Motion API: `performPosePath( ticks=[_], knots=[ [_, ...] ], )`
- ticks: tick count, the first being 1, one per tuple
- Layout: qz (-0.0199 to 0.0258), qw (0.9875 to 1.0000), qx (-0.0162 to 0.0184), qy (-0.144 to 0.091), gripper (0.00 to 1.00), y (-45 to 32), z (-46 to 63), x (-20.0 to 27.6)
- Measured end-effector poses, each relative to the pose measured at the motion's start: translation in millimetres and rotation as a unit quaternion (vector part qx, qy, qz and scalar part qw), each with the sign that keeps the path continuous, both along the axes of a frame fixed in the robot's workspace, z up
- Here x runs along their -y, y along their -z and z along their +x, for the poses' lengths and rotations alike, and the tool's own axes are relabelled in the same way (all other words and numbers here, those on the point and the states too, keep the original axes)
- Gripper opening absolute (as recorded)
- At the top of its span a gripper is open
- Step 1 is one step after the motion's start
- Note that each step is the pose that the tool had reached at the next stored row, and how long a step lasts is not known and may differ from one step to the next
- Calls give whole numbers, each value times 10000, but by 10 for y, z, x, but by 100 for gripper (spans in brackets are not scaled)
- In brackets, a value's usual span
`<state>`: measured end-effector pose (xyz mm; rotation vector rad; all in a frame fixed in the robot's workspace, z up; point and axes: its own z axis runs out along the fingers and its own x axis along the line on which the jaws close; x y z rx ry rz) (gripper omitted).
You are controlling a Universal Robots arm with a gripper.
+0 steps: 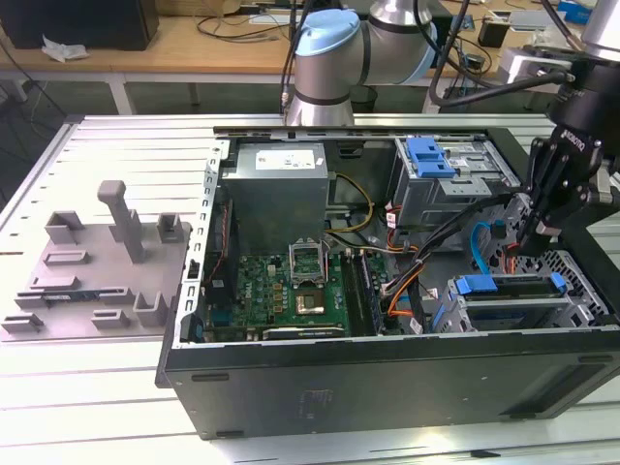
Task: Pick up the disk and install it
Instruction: 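Insert the first disk wire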
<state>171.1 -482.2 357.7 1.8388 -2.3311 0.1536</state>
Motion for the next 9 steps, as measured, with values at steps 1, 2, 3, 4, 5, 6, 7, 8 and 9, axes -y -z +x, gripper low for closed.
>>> performPosePath(
  ticks=[1, 2, 3, 4, 5, 6, 7, 8, 9],
  knots=[
    [28, 10000, 4, -14, 16, -3, 0, 3],
    [53, 10000, 6, -26, 16, -5, -1, 5],
    [83, 10000, 9, -41, 16, -8, -1, 8],
    [110, 9999, 11, -54, 16, -10, -2, 10],
    [153, 9999, 15, -75, 16, -14, -3, 15],
    [178, 9998, 18, -88, 16, -17, -4, 19],
    [205, 9997, 21, -104, 16, -22, -7, 25],
    [227, 9997, 24, -123, 16, -29, -11, 37],
    [242, 9996, 26, -137, 16, -33, -15, 53]
  ],
)
